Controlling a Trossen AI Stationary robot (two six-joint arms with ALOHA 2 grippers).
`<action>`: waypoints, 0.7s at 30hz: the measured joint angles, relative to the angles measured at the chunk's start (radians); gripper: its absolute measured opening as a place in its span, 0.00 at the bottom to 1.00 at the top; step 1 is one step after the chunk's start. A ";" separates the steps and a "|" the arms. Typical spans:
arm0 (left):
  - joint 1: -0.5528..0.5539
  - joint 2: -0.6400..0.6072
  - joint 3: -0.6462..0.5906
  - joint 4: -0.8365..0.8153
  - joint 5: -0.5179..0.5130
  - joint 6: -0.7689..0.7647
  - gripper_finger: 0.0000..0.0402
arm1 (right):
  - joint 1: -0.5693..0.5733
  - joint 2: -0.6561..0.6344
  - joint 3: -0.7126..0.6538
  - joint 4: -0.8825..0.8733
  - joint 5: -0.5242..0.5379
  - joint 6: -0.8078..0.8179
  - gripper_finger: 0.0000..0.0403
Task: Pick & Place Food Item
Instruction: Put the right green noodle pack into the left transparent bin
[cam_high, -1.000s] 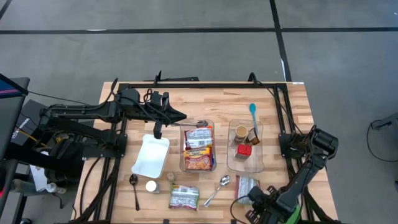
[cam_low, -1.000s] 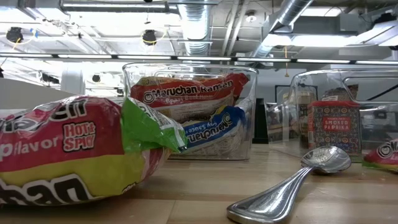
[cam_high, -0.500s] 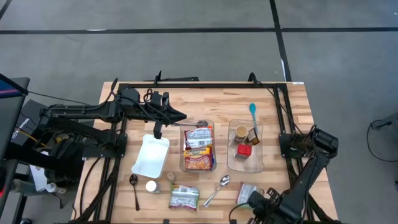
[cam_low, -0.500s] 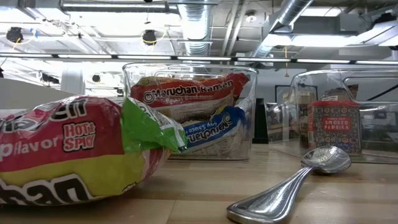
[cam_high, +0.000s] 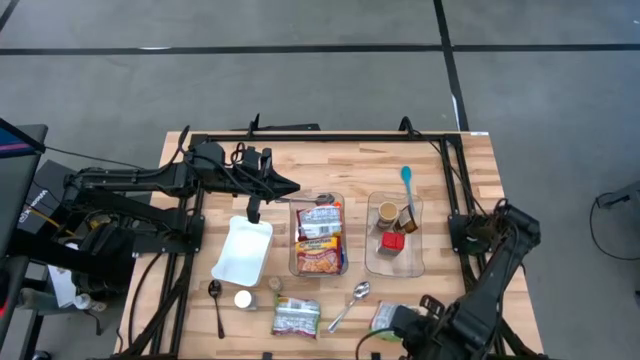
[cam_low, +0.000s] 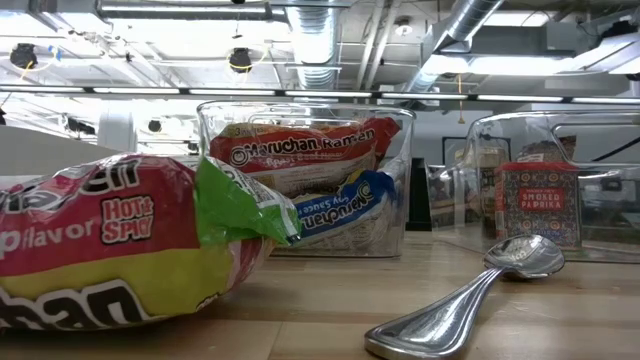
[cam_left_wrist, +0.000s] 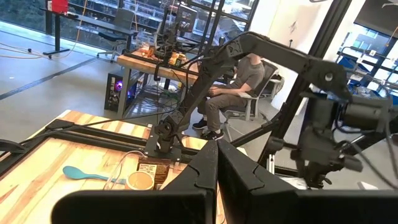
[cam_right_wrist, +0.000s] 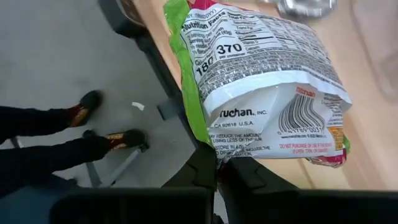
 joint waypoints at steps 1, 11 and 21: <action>0.000 0.000 0.000 0.000 0.000 0.000 0.00 | -0.010 0.000 0.018 -0.006 0.000 -0.028 0.01; 0.000 0.000 0.000 0.000 0.000 0.000 0.00 | -0.168 0.000 0.157 -0.017 0.001 -0.329 0.01; 0.000 0.000 0.000 0.000 0.000 0.000 0.00 | -0.351 0.000 0.196 0.000 0.002 -0.397 0.01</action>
